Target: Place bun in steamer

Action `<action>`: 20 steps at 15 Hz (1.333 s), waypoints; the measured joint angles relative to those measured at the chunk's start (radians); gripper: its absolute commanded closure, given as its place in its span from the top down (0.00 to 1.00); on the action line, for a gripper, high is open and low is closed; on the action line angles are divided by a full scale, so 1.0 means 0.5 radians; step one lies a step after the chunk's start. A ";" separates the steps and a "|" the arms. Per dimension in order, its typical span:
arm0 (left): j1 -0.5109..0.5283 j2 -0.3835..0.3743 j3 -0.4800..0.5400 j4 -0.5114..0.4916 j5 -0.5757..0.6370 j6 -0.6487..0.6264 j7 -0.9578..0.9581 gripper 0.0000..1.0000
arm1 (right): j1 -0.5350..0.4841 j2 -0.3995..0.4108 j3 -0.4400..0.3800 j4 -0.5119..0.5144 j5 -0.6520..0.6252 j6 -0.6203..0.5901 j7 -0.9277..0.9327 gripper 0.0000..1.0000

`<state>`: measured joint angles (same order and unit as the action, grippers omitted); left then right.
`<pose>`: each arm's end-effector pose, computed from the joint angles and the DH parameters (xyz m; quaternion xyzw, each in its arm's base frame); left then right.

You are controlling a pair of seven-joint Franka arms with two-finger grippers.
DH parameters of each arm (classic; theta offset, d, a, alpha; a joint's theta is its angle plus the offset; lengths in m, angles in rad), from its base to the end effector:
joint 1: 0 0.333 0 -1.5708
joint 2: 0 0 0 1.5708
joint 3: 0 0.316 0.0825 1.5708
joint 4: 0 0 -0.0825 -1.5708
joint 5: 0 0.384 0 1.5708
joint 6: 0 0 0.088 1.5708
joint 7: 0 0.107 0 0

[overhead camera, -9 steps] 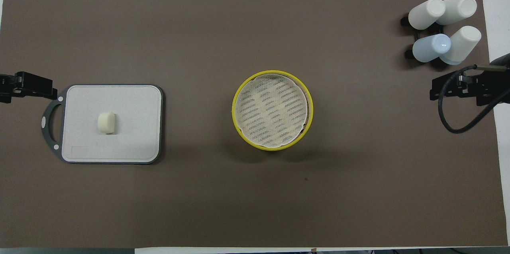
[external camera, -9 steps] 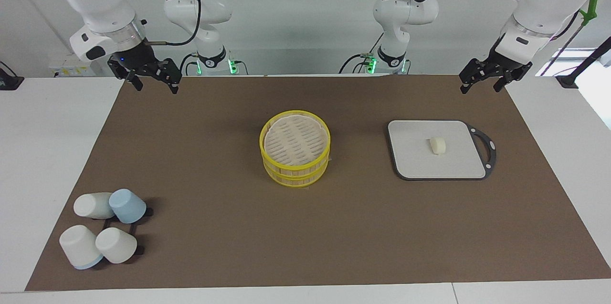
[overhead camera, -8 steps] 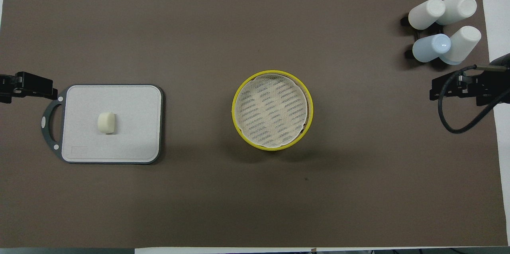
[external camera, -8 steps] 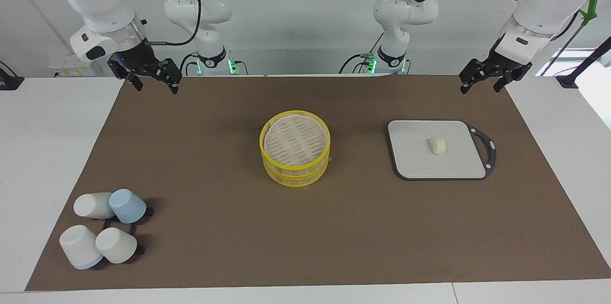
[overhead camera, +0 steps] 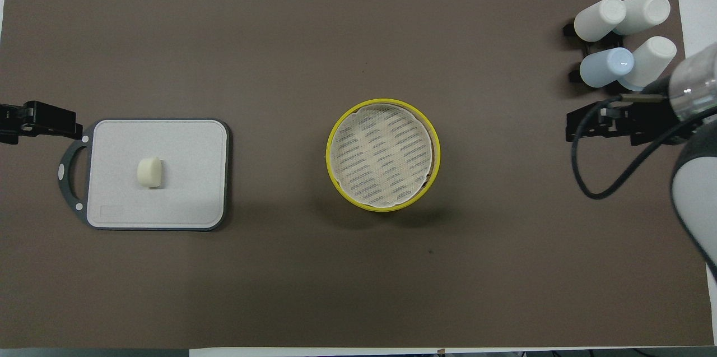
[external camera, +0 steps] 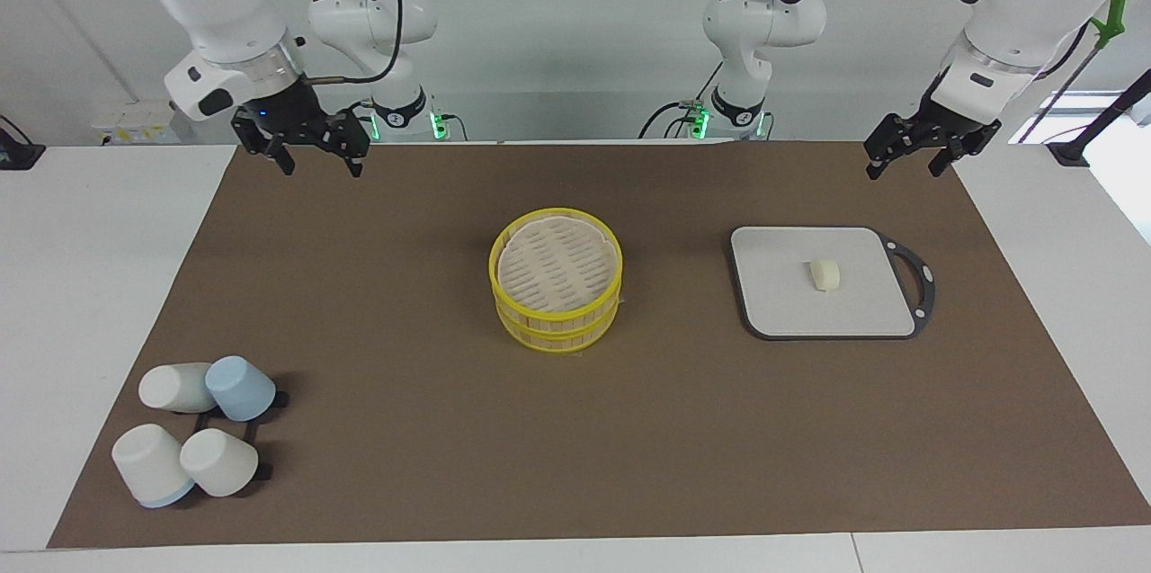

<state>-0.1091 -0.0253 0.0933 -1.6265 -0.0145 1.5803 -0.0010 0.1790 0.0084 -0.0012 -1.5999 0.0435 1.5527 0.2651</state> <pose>0.5465 -0.0095 0.6129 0.9999 -0.0073 -0.0106 0.0083 0.5443 0.1026 0.6047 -0.9984 0.0438 0.0319 0.0151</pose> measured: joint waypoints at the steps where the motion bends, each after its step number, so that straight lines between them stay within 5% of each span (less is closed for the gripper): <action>1: 0.000 0.000 0.000 -0.001 0.000 0.002 0.000 1.00 | 0.125 0.076 0.005 0.074 0.000 -0.002 0.133 1.00; 4: 0.000 -0.019 0.001 -0.075 0.000 0.077 0.000 1.00 | 0.545 0.506 0.007 0.485 -0.003 0.015 0.564 1.00; 8: 0.000 -0.139 0.005 -0.564 0.000 0.484 0.001 1.00 | 0.899 0.938 0.001 0.744 -0.034 0.271 0.911 1.00; 11: 0.001 -0.159 0.014 -0.961 0.000 0.856 0.021 1.00 | 1.043 1.069 0.001 0.724 -0.097 0.456 0.989 1.00; 15: 0.001 -0.094 0.014 -1.375 0.000 1.386 0.024 1.00 | 1.062 1.041 -0.009 0.425 -0.106 0.833 0.988 1.00; 16: 0.001 -0.062 0.014 -1.438 0.000 1.485 0.025 1.00 | 1.060 1.018 -0.013 0.352 -0.106 0.879 0.987 0.95; 19: 0.001 0.035 0.014 -1.486 0.000 1.623 0.027 1.00 | 1.061 0.950 -0.014 0.219 -0.106 0.924 0.986 0.46; 20: 0.001 0.051 0.014 -1.486 0.000 1.645 0.027 1.00 | 1.062 0.929 -0.013 0.190 -0.106 0.931 0.986 0.41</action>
<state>-0.1087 -0.0001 0.1003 -2.3695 -0.0147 2.4029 0.0126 0.7100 0.4731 -0.0077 -1.5048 -0.0095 2.0184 0.7581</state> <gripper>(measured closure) 0.000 0.106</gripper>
